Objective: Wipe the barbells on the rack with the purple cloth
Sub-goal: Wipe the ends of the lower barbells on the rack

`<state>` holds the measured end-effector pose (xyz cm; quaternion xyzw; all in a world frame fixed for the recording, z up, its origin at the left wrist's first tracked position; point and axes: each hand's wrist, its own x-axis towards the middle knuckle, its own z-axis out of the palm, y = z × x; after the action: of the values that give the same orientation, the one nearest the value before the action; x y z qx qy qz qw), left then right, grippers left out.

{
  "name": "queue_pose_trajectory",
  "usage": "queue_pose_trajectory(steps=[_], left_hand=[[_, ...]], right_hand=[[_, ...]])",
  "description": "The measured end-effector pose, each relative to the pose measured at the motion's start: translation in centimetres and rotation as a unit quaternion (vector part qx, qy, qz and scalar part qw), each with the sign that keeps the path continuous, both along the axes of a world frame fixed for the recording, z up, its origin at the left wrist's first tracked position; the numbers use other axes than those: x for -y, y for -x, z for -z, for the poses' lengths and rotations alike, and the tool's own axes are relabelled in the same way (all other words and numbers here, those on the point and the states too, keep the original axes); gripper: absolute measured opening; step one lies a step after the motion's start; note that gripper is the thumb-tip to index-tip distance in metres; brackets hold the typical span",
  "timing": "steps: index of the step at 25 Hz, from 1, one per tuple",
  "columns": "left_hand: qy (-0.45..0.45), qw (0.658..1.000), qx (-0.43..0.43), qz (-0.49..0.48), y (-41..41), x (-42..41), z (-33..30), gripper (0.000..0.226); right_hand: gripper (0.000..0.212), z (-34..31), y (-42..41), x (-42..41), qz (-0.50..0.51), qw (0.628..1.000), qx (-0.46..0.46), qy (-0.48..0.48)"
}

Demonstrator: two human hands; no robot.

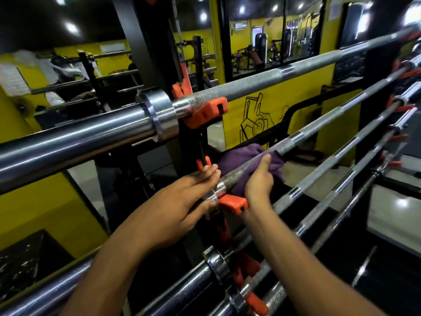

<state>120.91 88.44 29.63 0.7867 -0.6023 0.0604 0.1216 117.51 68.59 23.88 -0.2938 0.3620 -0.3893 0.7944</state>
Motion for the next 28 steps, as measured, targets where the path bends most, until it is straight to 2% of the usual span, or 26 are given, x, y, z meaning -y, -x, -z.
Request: queue_pose_trajectory(steps=[2,7,16,19,24,26,28], left_hand=[[0.001,1.0,-0.006,0.004,-0.1,0.0,0.0,0.071],[-0.008,1.0,-0.005,0.004,0.0,-0.2,-0.1,0.071],[-0.011,1.0,-0.012,0.025,0.5,-0.5,-0.6,0.06],[-0.008,1.0,-0.019,0.023,0.7,-0.6,-0.7,0.061],[0.009,0.999,-0.016,0.029,0.8,-0.8,-0.9,0.064],[0.003,0.999,-0.016,0.033,1.4,-1.9,-0.9,0.066],[-0.016,0.999,-0.008,0.046,1.8,-3.8,-0.8,0.068]], right_hand=[[0.051,-0.1,0.6,-1.9,-0.027,0.999,0.022,0.001],[0.036,-1.7,0.7,2.1,0.019,0.996,0.087,-0.029],[0.03,-3.5,1.4,11.9,0.101,0.992,0.07,0.021],[0.035,-3.0,1.4,9.7,0.069,0.996,0.05,0.034],[0.052,1.1,1.2,-0.3,-0.052,0.992,-0.037,0.113],[0.058,1.7,2.9,-2.2,-0.109,0.974,-0.067,0.189],[0.06,1.7,5.0,-2.0,-0.147,0.941,-0.127,0.278]])
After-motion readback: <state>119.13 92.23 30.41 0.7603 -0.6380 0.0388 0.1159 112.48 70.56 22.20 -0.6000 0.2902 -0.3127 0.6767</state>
